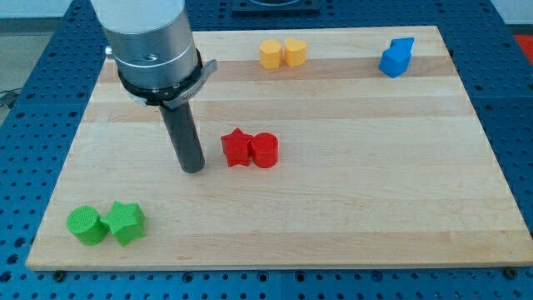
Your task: Place red circle to the bottom of the blue cube
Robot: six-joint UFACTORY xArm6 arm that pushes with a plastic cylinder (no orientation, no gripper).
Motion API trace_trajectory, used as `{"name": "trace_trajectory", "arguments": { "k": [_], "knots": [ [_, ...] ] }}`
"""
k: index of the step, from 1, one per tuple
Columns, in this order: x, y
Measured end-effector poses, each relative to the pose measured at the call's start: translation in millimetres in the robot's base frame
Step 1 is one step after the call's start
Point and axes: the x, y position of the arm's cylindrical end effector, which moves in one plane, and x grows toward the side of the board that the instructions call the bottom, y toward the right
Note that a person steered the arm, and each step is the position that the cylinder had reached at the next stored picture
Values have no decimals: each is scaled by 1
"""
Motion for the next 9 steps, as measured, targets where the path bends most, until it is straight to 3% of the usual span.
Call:
{"name": "trace_trajectory", "arguments": {
  "k": [3, 7, 9],
  "knots": [
    [-34, 51],
    [18, 72],
    [-10, 113]
  ]
}}
